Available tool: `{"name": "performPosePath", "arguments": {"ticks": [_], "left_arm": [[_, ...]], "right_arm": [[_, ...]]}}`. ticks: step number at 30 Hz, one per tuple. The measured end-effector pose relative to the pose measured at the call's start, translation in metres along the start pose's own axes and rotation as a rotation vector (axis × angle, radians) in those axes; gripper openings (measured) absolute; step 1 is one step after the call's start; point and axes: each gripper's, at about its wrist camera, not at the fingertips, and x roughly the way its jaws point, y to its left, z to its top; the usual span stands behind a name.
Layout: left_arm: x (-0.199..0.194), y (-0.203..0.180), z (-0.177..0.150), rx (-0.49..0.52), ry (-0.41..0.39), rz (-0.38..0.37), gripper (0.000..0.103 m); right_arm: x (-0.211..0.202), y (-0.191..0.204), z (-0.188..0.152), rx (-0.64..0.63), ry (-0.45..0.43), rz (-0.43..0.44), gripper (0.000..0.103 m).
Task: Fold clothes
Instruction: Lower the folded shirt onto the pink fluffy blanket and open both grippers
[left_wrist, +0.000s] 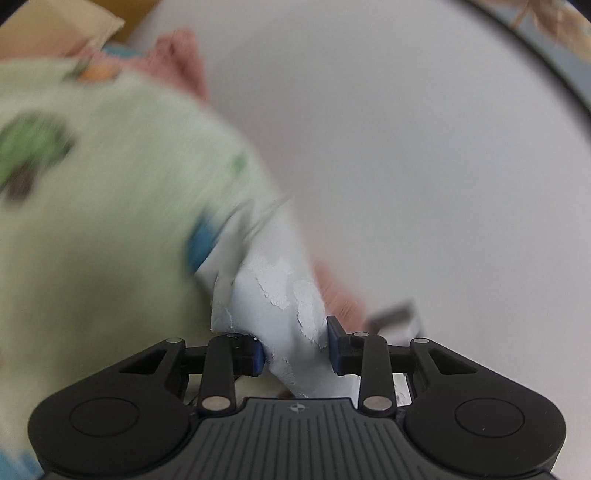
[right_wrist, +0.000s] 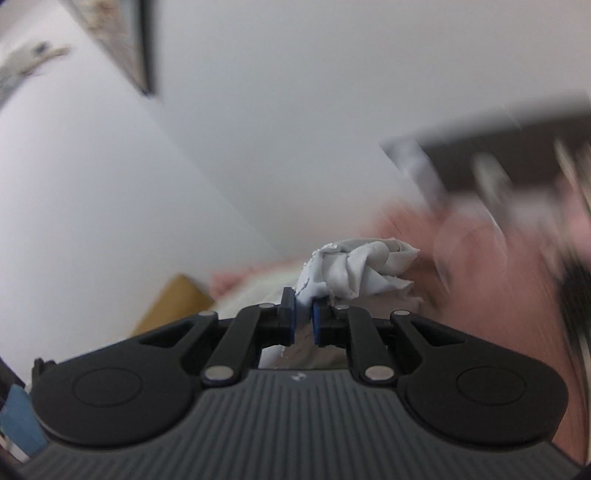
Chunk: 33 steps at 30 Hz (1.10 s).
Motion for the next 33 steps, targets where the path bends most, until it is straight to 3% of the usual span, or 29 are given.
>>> {"name": "performPosePath", "arguments": {"ticks": [4, 8, 15, 17, 19, 21, 24, 33], "left_arm": [[-0.015, 0.017, -0.029, 0.044, 0.004, 0.02, 0.034], [-0.018, 0.024, -0.049, 0.107, -0.019, 0.044, 0.036], [-0.033, 0.003, -0.055, 0.238, -0.05, 0.168, 0.067], [-0.049, -0.014, -0.057, 0.269, -0.062, 0.175, 0.075], [-0.076, -0.033, -0.062, 0.311, -0.085, 0.169, 0.087], [-0.104, -0.052, -0.067, 0.361, -0.108, 0.18, 0.092], [-0.141, -0.081, -0.073, 0.421, -0.161, 0.187, 0.102], [-0.254, -0.145, -0.127, 0.643, -0.317, 0.223, 0.103]], "right_arm": [[-0.021, -0.002, -0.036, -0.044, 0.024, -0.015, 0.012], [-0.026, -0.003, -0.049, -0.078, 0.057, -0.047, 0.013], [-0.032, 0.014, -0.044, -0.116, 0.163, -0.139, 0.016], [-0.045, 0.025, -0.039, -0.141, 0.175, -0.148, 0.029], [-0.064, 0.039, -0.036, -0.172, 0.154, -0.119, 0.068], [-0.083, 0.054, -0.031, -0.204, 0.133, -0.09, 0.082], [-0.115, 0.079, -0.023, -0.256, 0.096, -0.056, 0.081], [-0.207, 0.131, -0.02, -0.371, -0.008, 0.004, 0.081]]}}
